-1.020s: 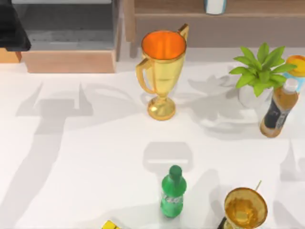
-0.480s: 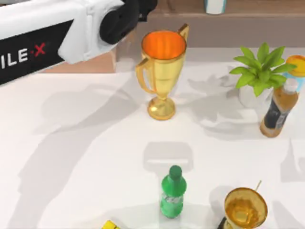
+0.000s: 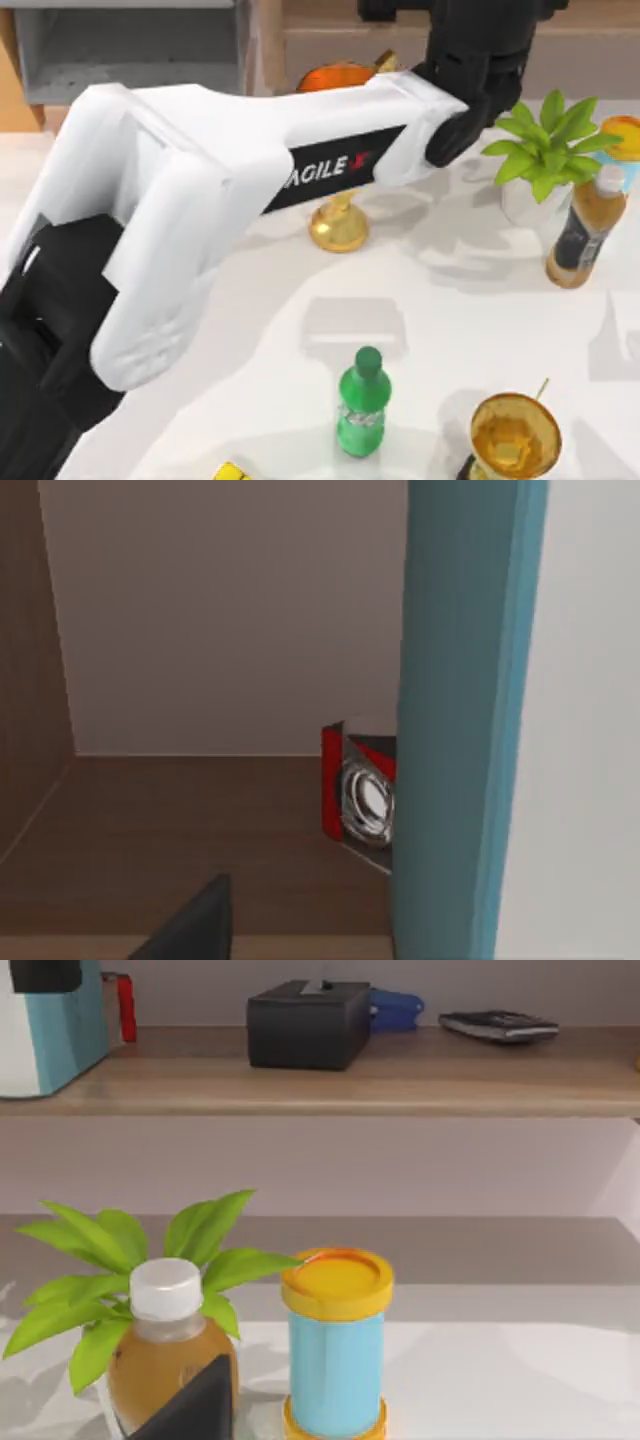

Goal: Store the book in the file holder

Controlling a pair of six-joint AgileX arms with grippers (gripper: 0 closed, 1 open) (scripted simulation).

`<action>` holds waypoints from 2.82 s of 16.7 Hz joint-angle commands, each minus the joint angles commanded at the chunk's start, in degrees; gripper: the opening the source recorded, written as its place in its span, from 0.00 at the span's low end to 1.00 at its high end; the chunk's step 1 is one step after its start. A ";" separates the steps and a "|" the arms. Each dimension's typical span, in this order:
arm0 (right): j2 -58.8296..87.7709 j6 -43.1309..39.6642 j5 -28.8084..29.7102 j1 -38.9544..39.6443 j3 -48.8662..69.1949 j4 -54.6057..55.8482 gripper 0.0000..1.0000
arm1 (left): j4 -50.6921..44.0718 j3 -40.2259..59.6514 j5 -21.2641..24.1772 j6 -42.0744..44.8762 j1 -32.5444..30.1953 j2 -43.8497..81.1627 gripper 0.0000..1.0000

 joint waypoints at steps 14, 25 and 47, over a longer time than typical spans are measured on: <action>0.00 0.00 0.00 0.00 0.00 0.00 1.00 | -1.86 8.50 -0.09 -0.03 0.38 6.42 1.00; 0.00 0.00 0.00 0.00 0.00 0.00 1.00 | -2.97 10.76 0.29 -0.08 0.76 7.61 0.62; 0.00 0.00 0.00 0.00 0.00 0.00 1.00 | -5.61 12.80 0.26 0.02 0.50 6.91 0.00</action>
